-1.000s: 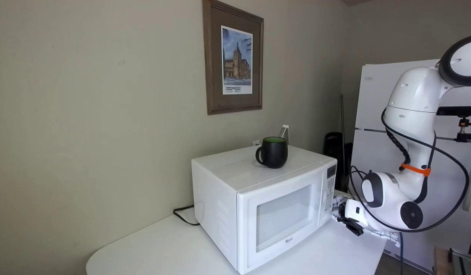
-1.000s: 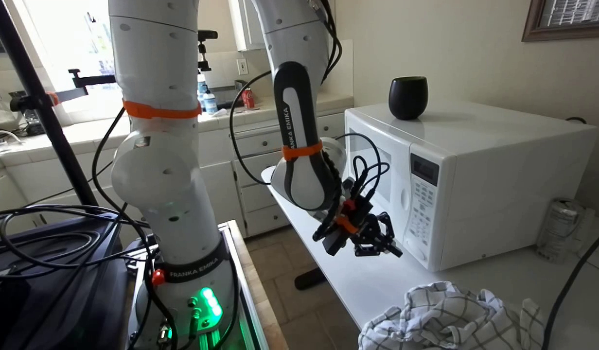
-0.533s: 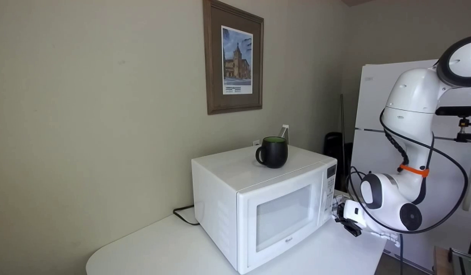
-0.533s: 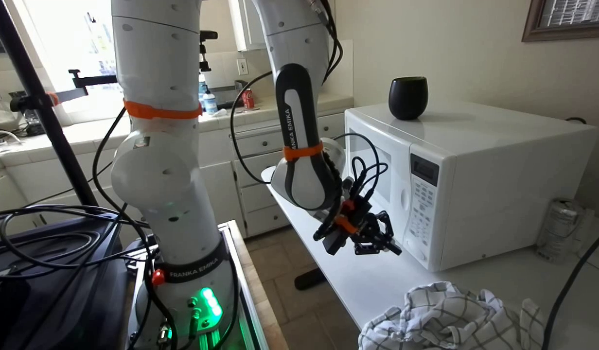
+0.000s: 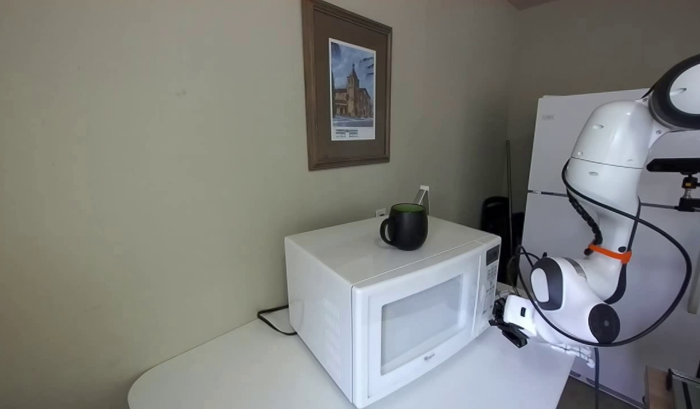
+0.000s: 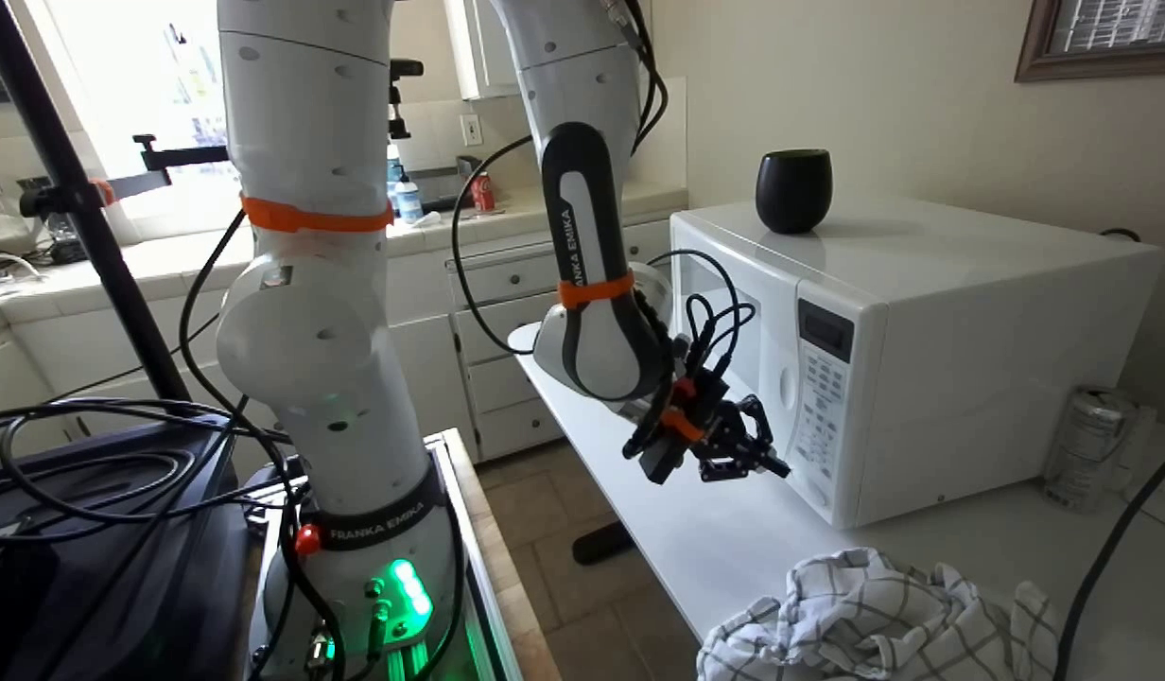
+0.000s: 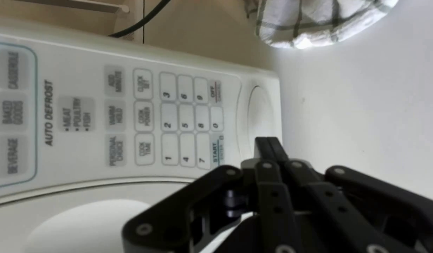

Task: Open the microwave door by pressing the bottom right button

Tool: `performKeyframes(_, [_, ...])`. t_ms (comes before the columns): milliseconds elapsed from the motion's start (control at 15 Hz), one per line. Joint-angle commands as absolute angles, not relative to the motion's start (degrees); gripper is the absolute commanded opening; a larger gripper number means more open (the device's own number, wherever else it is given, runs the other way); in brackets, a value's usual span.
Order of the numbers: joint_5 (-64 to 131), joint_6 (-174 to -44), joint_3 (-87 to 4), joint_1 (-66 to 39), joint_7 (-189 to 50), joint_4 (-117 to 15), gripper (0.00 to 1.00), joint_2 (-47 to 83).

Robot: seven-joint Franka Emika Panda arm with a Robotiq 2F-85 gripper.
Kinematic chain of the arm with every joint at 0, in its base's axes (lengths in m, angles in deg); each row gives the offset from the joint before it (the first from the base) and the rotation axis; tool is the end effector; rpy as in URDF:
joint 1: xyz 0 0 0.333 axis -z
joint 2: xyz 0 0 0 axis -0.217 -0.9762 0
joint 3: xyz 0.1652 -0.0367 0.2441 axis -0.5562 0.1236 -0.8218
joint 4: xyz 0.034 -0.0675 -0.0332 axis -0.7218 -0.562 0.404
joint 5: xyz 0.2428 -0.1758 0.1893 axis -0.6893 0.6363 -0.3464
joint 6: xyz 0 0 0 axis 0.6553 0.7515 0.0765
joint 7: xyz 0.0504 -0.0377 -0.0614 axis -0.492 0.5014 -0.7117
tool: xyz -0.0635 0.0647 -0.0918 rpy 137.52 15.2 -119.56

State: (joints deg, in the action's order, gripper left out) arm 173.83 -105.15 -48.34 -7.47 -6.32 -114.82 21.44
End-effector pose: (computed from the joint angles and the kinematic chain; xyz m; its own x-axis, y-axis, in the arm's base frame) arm 0.3494 -0.0340 0.1359 0.4296 0.8791 -0.2065 0.5666 -0.0843 0.8197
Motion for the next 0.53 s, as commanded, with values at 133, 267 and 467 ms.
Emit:
performKeyframes(133, [173.67,-104.36,-48.74,-7.55,-6.79,-113.13,0.00,17.73])
performKeyframes(267, [173.67,-103.58,-48.52,-7.15,-6.70,-112.54,0.00,16.52])
performKeyframes(467, [173.68,-103.43,-48.50,-6.58,-6.71,-111.28,0.00,15.36])
